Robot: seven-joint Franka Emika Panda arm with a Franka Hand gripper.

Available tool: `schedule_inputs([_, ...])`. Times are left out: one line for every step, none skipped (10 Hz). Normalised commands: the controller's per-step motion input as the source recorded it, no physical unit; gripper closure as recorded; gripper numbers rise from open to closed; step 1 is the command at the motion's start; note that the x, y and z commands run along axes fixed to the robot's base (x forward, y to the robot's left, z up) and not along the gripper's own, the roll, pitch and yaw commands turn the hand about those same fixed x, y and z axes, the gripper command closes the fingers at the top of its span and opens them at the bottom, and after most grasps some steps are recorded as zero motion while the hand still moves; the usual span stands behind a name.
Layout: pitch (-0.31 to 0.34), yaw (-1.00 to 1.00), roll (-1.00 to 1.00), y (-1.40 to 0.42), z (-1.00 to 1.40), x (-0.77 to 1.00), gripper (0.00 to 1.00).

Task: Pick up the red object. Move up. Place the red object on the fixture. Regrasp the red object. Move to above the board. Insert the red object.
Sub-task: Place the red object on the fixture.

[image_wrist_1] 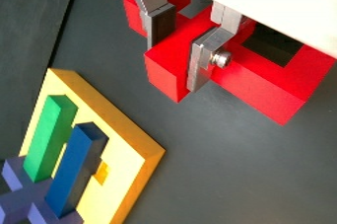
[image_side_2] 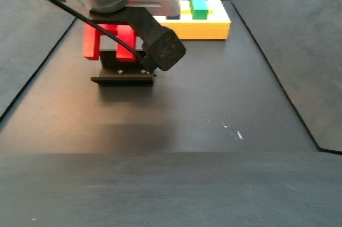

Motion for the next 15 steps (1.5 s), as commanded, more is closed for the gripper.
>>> schedule_inputs([0.209,0.29,-0.30,0.02,-0.11,0.35,1.00])
schedule_inputs([0.131,0.19,-0.33,0.06,-0.11,0.23,1.00])
schedule_inputs([0.054,0.13,-0.30,0.07,-0.13,0.09,1.00])
schedule_inputs([0.000,0.01,-0.30,0.06,-0.15,0.00,1.00])
schedule_inputs([0.000,0.00,-0.25,0.05,-0.17,0.00,1.00])
schedule_inputs([0.000,-0.05,-0.11,0.02,-0.17,0.00,1.00])
schedule_inputs([0.000,-0.07,-0.06,0.01,-0.19,0.00,1.00])
schedule_inputs([0.000,-0.03,-0.04,0.05,-0.24,0.00,1.00])
schedule_inputs([0.000,0.00,-0.03,0.09,-0.27,0.00,1.00])
schedule_inputs([0.000,0.00,0.00,0.10,-0.29,0.00,1.00])
schedule_inputs([0.000,0.00,0.00,0.09,-0.30,0.00,1.00])
schedule_inputs([0.000,0.00,0.00,0.08,-0.29,0.00,1.00])
schedule_inputs([0.000,0.00,0.00,0.01,-0.15,0.01,1.00])
schedule_inputs([0.000,0.00,0.00,0.00,0.00,0.00,1.00])
schedule_inputs([0.000,0.00,0.00,0.00,0.00,0.00,0.00])
